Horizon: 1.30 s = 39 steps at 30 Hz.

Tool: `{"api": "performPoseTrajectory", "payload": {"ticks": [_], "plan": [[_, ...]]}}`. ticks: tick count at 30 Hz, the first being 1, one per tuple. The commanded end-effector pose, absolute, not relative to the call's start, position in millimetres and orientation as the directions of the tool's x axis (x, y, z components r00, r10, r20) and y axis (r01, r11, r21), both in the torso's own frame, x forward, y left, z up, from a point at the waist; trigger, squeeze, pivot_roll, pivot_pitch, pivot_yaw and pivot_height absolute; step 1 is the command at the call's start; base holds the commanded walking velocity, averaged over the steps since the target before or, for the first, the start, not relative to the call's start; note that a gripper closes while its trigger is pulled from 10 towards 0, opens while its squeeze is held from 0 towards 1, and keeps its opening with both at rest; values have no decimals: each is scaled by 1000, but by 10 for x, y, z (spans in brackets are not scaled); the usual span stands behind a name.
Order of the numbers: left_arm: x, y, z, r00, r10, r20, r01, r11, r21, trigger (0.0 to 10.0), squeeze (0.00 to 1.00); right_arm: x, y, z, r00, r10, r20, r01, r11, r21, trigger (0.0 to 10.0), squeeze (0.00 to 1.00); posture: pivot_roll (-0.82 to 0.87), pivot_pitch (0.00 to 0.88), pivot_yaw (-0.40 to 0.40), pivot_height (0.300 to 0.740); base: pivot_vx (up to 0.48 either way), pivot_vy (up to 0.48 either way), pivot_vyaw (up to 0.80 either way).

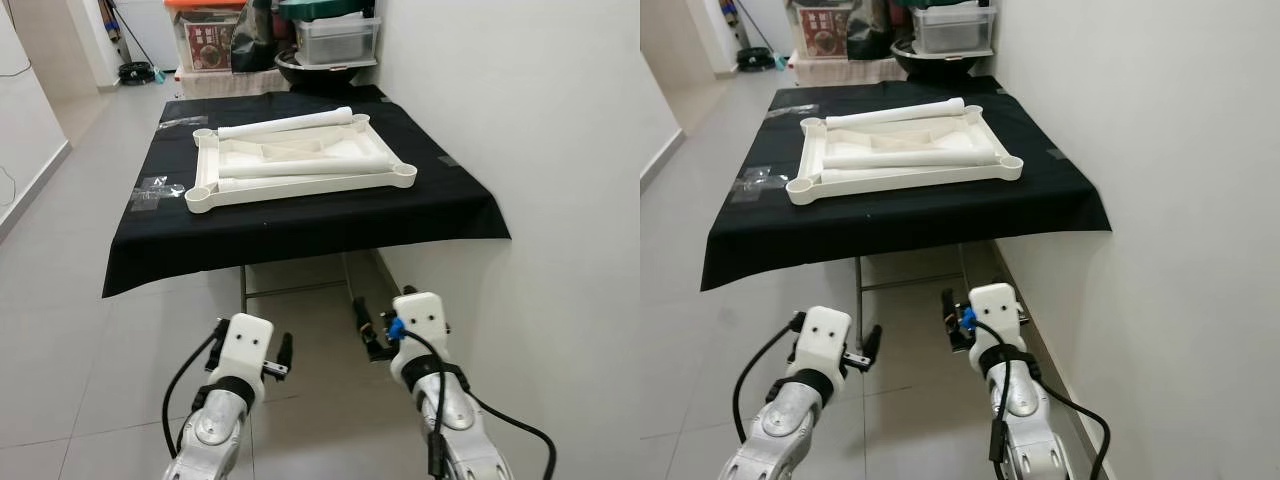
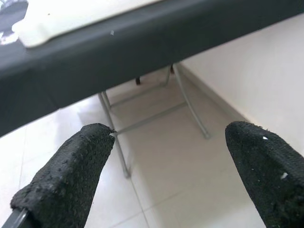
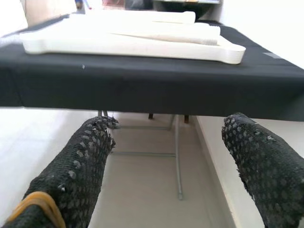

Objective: Building children table

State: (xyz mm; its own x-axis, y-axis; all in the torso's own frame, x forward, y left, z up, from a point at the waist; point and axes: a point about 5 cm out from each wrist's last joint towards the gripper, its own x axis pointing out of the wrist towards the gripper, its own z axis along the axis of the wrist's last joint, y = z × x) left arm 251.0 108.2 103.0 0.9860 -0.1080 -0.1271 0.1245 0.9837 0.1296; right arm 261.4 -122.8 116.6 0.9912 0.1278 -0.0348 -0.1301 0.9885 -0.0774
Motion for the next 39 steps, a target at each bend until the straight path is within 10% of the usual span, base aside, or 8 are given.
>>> {"api": "performPoseTrajectory", "payload": {"ticks": [1, 39], "plan": [[2508, 1127, 1117, 997, -60, -56, 66, 990, 124, 10000, 0, 2607, -1246, 1213, 993, 115, 11, -115, 993, -15, 10000, 0, 12, 0, -22, 740, 0, 0, 0], [2580, 1050, 1138, 994, -96, -46, 100, 990, 98, 10000, 0, 2680, -1160, 1183, 990, 143, 20, -143, 990, 1, 10000, 0, 7, 0, -15, 740, 165, 0, 110]]}}
